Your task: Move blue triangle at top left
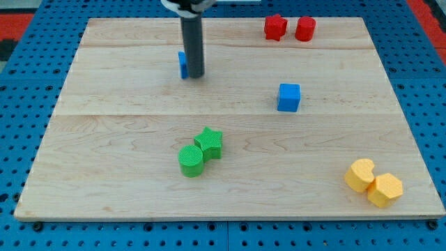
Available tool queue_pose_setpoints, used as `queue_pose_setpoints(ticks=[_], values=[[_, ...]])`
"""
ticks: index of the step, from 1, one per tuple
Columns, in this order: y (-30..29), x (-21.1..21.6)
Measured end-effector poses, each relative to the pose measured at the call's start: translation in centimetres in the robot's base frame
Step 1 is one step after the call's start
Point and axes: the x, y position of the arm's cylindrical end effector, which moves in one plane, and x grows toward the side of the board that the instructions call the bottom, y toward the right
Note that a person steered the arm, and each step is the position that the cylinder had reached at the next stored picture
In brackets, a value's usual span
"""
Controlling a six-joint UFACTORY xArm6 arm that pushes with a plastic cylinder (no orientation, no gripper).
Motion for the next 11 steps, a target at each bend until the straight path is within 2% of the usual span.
queue_pose_setpoints(ticks=[2,3,4,5,7,8,9,10,11], values=[[-10.6,-8.3],[-2.6,-5.5],[2.1,-6.9],[0.7,-10.1],[-7.9,-10.5],[-10.5,-10.5],[-10.8,-10.1],[-6.8,-3.5],[-8.2,6.5]])
